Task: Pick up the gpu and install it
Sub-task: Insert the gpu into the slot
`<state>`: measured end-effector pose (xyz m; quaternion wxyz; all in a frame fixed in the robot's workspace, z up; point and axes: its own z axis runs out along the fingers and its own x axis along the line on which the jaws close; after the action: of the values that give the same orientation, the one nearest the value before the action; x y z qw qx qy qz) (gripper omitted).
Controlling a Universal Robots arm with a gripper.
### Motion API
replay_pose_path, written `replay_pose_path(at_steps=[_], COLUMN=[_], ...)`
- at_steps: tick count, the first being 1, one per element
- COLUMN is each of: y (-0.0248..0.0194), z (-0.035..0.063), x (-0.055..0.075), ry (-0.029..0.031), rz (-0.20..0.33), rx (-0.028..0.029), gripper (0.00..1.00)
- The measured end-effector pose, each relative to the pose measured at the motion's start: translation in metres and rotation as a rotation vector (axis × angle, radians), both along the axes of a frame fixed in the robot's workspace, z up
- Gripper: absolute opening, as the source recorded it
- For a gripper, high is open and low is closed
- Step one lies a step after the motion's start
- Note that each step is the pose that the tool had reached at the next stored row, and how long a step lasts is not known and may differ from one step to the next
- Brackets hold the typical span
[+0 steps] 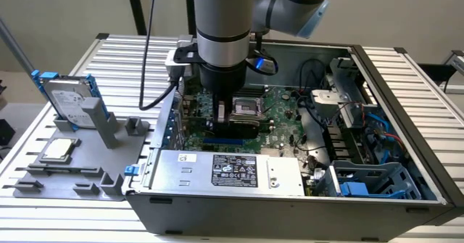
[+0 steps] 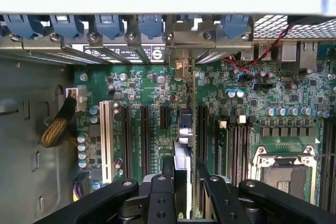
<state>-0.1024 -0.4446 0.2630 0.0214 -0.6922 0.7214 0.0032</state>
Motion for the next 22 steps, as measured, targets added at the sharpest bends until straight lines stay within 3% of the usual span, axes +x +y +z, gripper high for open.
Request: replay_pose_path(at_steps=[9, 22], y=[0.0000, 0.0000], z=[-0.0016, -0.0052], x=[-0.0003, -0.0003], ry=[0.0111, 0.0141], rz=[-0.021, -0.021], rx=[-0.0001, -0.0004], gripper=[0.27, 0.27])
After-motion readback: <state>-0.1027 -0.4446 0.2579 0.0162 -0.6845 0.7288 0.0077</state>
